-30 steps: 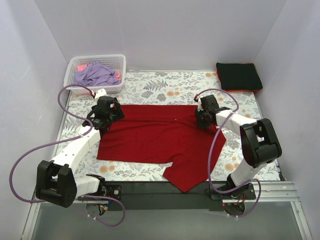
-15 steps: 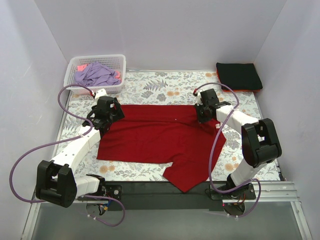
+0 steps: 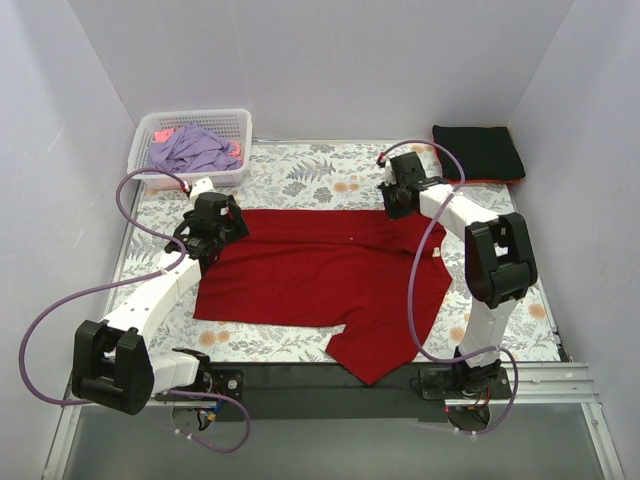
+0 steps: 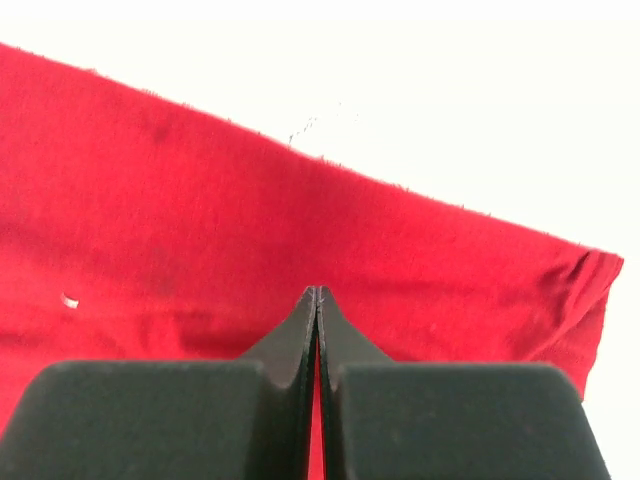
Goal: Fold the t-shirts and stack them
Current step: Fold the tshirt
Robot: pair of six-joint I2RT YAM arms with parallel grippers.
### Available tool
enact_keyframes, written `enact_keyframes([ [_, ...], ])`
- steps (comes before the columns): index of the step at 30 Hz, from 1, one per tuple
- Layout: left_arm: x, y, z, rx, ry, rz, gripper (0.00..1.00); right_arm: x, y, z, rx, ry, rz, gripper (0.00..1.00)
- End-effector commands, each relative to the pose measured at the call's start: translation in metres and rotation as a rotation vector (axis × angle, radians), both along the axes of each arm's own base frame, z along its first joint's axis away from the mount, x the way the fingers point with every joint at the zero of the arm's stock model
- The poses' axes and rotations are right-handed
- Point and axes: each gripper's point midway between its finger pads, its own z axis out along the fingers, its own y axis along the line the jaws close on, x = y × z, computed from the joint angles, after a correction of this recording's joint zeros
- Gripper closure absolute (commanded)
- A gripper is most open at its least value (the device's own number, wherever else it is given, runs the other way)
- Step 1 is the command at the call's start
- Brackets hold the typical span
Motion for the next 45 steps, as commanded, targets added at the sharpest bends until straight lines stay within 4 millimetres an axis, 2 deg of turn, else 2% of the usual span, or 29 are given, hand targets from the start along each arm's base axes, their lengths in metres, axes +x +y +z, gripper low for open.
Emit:
enact_keyframes([
  [1,0.004,-0.001,0.004,0.009,-0.016,-0.009,0.34,0.026,0.001,0.021,-0.017,-0.054,0.007,0.99],
  [2,0.004,-0.001,0.004,0.009,-0.016,-0.009,0.34,0.027,0.001,0.018,-0.022,-0.042,0.010,0.99],
  [4,0.004,-0.001,0.004,0.011,-0.014,-0.009,0.34,0.021,0.000,0.017,-0.025,-0.017,0.003,0.90],
  [5,0.005,-0.001,0.003,0.013,-0.013,-0.009,0.34,0.016,-0.002,0.023,-0.017,-0.027,0.000,0.82],
  [7,0.004,-0.001,0.004,0.012,-0.016,-0.009,0.34,0.007,-0.010,0.024,-0.031,-0.035,-0.025,0.75],
  [8,0.004,-0.002,0.004,0.010,-0.013,-0.013,0.34,-0.009,-0.018,0.023,-0.046,-0.032,-0.035,0.68],
  [10,0.005,-0.003,0.004,0.002,-0.015,-0.017,0.34,-0.019,-0.027,0.027,-0.057,-0.062,-0.051,0.62],
  [11,0.004,-0.004,0.005,-0.001,-0.014,-0.022,0.34,-0.034,-0.033,0.027,-0.059,-0.061,-0.052,0.58],
  [13,0.005,-0.004,0.005,-0.004,-0.015,-0.023,0.34,-0.045,-0.036,0.036,-0.042,-0.094,-0.050,0.57],
  [14,0.005,-0.005,0.005,-0.004,-0.015,-0.024,0.34,-0.057,-0.039,0.025,-0.049,-0.073,-0.040,0.57],
  [17,0.004,-0.004,0.006,-0.003,-0.019,-0.020,0.34,-0.068,-0.041,0.026,-0.047,-0.119,-0.042,0.57],
  [18,0.004,-0.003,0.005,-0.001,-0.018,-0.019,0.34,-0.078,-0.044,0.016,-0.058,-0.103,-0.042,0.57],
  [20,0.004,-0.004,0.005,-0.003,-0.016,-0.021,0.34,-0.081,-0.044,0.014,-0.061,-0.115,-0.045,0.55],
  [22,0.004,-0.004,0.003,-0.003,-0.011,-0.021,0.34,-0.086,-0.047,0.002,-0.084,-0.090,-0.048,0.54],
  [28,0.004,-0.005,0.004,-0.005,-0.014,-0.025,0.34,-0.078,-0.046,-0.010,-0.132,-0.085,-0.077,0.52],
  [35,0.004,-0.005,0.006,-0.007,-0.018,-0.025,0.34,-0.064,-0.046,-0.009,-0.210,-0.112,-0.098,0.57],
  [37,0.004,-0.005,0.006,-0.007,-0.018,-0.025,0.34,-0.059,-0.047,-0.007,-0.226,-0.121,-0.110,0.60],
  [40,0.004,-0.005,0.006,-0.006,-0.018,-0.023,0.34,-0.043,-0.044,0.009,-0.237,-0.160,-0.111,0.61],
  [41,0.004,-0.004,0.005,-0.004,-0.015,-0.023,0.34,-0.044,-0.046,0.007,-0.251,-0.157,-0.104,0.61],
  [44,0.004,-0.004,0.005,-0.003,-0.016,-0.023,0.34,-0.029,-0.047,0.017,-0.287,-0.184,-0.101,0.61],
  [45,0.004,-0.004,0.004,-0.001,-0.014,-0.024,0.34,-0.019,-0.047,0.026,-0.295,-0.208,-0.112,0.61],
])
